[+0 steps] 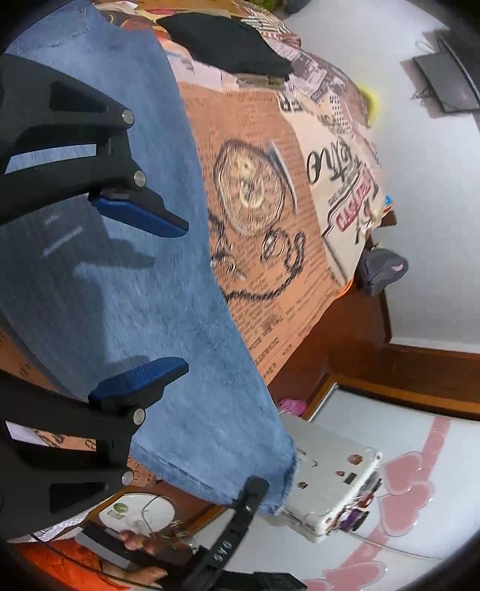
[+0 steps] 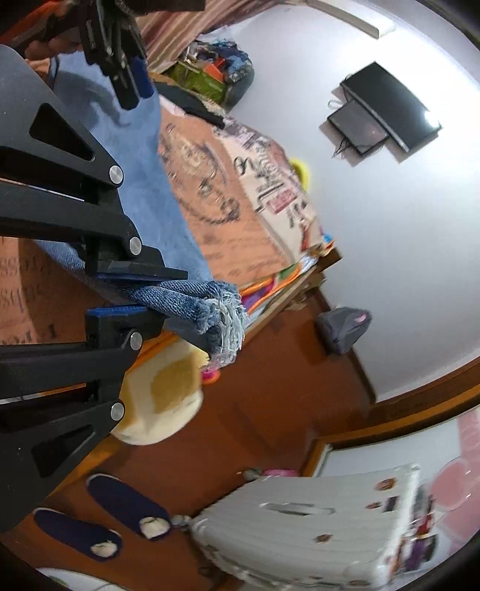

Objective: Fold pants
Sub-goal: 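Grasp the frayed leg hem with the right gripper and lift it, then fold the hem over toward the waistband and open the right gripper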

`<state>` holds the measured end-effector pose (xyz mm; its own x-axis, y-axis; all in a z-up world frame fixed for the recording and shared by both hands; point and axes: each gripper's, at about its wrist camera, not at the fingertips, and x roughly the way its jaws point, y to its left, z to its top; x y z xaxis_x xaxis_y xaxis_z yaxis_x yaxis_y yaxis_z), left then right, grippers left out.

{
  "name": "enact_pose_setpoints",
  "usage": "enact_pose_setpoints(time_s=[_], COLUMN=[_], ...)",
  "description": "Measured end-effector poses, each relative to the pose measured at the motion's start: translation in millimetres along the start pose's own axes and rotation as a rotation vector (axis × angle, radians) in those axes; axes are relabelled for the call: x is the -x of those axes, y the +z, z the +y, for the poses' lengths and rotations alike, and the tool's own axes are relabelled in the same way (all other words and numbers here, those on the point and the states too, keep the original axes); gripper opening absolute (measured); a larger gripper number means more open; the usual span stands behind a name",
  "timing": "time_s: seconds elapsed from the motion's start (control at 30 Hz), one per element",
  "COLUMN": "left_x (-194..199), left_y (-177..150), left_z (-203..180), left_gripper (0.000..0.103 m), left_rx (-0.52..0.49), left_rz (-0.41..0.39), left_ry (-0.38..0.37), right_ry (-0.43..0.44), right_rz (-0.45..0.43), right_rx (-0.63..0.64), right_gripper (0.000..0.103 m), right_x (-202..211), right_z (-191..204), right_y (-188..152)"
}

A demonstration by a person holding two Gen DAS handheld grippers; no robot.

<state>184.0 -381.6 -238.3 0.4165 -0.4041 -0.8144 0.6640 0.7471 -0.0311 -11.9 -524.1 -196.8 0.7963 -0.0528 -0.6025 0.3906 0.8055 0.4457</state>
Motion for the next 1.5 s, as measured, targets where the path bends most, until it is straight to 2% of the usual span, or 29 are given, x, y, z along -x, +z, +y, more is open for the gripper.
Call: enact_pose_setpoints(time_s=[0.3, 0.53, 0.7, 0.93, 1.13, 1.37, 1.5], left_x=[54, 100, 128, 157, 173, 178, 168], left_y=[-18, -46, -75, -117, -147, -164, -164], left_z=[53, 109, 159, 227, 273, 295, 295], left_gripper=[0.068, 0.068, 0.068, 0.068, 0.068, 0.068, 0.068], left_rx=[0.064, 0.113, 0.199, 0.306, 0.399, 0.441, 0.441], left_rz=[-0.089, -0.167, -0.194, -0.197, -0.198, -0.195, -0.180], left_ry=[0.025, 0.052, -0.005, 0.021, 0.065, 0.105, 0.100], right_ry=[0.074, 0.140, 0.184, 0.279, 0.351, 0.392, 0.404], right_rz=[-0.116, -0.177, -0.178, -0.106, 0.021, 0.255, 0.346], right_rx=[0.114, 0.265, 0.345, 0.434, 0.526, 0.638, 0.626], right_gripper=[0.009, 0.009, 0.009, 0.009, 0.009, 0.009, 0.009], right_x=[33, 48, 44, 17, -21, -79, -96], right_z=[68, 153, 207, 282, 326, 353, 353], right_y=[27, 29, 15, -16, -56, -120, -146])
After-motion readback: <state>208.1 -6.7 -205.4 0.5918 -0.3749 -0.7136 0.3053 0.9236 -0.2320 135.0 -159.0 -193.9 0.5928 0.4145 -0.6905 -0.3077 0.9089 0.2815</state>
